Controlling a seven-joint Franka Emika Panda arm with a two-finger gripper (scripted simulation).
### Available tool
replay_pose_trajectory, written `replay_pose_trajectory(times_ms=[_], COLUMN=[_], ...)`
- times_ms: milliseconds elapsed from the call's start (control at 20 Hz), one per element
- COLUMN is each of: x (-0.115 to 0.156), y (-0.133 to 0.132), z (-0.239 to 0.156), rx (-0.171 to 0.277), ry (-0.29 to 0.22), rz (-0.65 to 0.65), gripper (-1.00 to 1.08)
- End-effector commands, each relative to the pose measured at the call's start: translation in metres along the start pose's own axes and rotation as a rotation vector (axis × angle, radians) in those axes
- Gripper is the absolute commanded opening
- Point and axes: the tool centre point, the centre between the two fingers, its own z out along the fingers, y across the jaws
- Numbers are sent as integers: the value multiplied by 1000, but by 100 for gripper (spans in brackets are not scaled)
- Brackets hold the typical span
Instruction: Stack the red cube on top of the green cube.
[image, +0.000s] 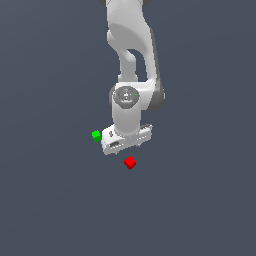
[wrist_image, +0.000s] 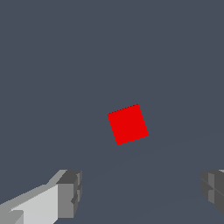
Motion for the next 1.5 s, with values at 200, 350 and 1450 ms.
replay_pose_trajectory(times_ms=[200, 350, 1450], x=[16, 22, 30], y=[1, 0, -1], z=[21, 28, 77], rx=[-10, -13, -18], ry=[9, 12, 15], rz=[-176, -235, -319], gripper=[100, 100, 100])
